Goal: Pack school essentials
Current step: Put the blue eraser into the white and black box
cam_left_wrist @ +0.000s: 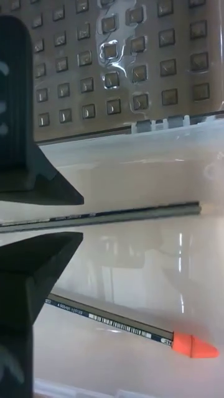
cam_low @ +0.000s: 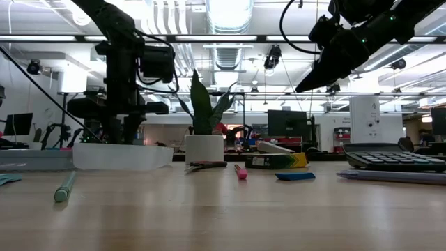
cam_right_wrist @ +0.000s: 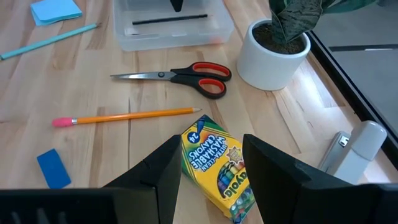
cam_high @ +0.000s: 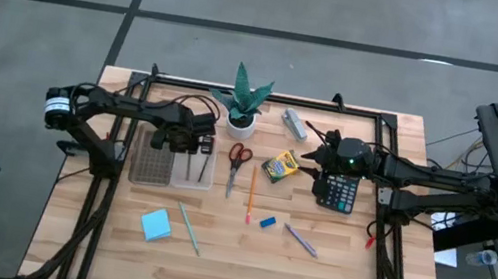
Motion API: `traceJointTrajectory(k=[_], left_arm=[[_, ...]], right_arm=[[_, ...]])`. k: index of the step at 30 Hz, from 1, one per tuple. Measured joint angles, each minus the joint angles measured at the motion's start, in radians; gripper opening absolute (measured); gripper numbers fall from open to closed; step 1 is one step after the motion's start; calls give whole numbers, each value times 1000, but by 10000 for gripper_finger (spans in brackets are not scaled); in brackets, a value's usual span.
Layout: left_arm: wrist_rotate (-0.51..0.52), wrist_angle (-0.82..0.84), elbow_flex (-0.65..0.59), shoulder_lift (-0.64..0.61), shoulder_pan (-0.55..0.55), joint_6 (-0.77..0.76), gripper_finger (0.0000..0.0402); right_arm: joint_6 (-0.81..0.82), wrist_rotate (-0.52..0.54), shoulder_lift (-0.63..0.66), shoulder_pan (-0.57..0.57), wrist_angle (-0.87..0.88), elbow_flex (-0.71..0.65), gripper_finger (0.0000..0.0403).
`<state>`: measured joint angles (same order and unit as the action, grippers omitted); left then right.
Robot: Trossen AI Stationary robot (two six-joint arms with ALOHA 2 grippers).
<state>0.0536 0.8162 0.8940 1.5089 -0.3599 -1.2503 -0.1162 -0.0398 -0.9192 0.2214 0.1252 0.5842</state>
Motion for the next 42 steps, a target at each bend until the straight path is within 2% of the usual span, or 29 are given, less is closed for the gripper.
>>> traceJointTrajectory(k=[6,12,17,24,26,30,34,38,42], left_arm=[[-1,2,9,-20,3,38,81],[12,2,61,-95,31,241,82],[188,-75,111,-203,112,387,82],[391,-280,108,-302,302,709,82],[426,-333,99,-308,351,788,82],[434,-437,78,-309,441,966,82],[434,-611,25,-313,520,1198,82],[422,-928,-81,-313,579,1520,82],[333,-1197,-212,-324,586,1695,82]], right_arm=[[0,1,0,0,-2,0,160],[4,2,0,0,-4,0,160],[16,15,0,0,-8,0,160],[79,16,0,0,-63,0,160],[98,16,0,0,-74,0,160],[133,16,0,0,-105,0,160],[184,16,0,0,-108,0,160],[224,16,-4,-4,-109,0,160],[349,15,-26,-23,-114,0,160]])
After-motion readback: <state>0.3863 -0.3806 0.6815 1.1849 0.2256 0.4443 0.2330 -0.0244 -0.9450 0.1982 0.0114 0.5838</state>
